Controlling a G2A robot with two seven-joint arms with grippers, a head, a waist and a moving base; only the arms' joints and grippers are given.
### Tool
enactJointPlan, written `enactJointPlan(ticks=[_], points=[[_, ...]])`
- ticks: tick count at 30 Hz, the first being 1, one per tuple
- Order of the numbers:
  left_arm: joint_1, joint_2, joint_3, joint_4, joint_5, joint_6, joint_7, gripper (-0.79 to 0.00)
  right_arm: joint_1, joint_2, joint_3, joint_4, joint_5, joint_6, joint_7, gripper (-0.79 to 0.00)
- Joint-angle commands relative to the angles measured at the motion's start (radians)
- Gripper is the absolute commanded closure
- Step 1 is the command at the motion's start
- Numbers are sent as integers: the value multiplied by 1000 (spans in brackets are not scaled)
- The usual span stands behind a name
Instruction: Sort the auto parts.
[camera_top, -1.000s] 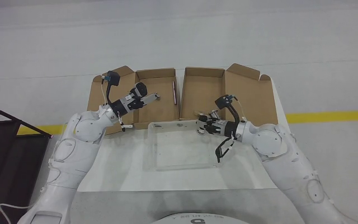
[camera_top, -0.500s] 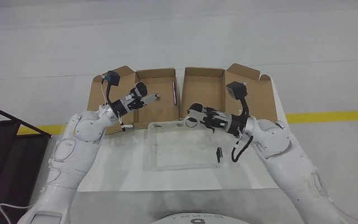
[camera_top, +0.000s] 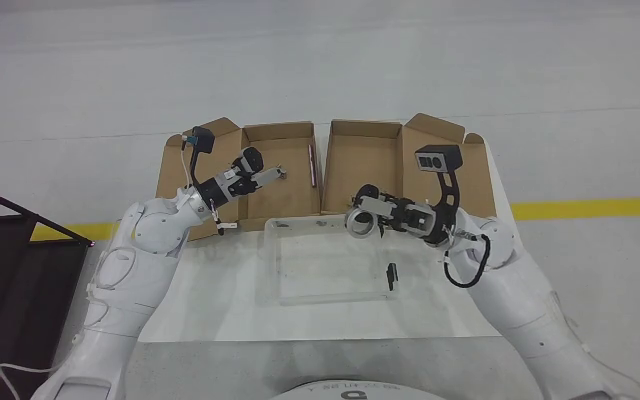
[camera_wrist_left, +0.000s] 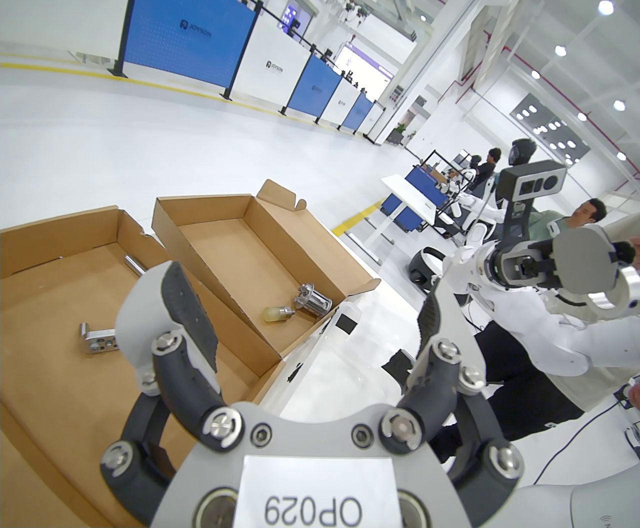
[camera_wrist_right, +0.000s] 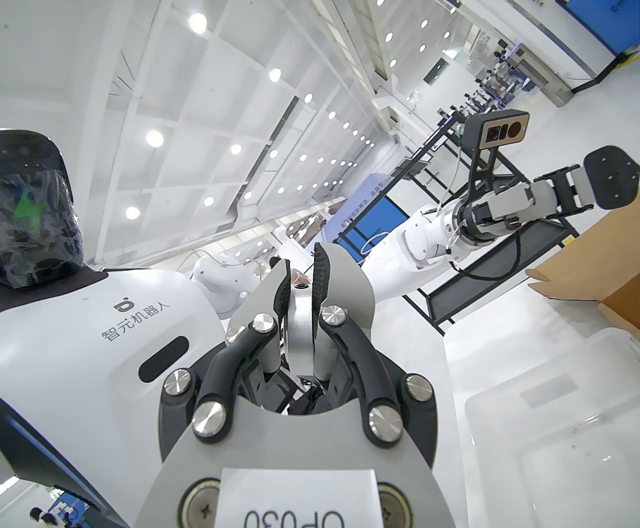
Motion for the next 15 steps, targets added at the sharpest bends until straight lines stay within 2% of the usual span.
enactJointPlan(ticks=[1,15], points=[[0,0,0,0,0,0,0,-785,1,-2,-2,-4,-14,-1,-20,0],[0,0,0,0,0,0,0,-785,4,-4,-5,-5,-16,16,-37,0]])
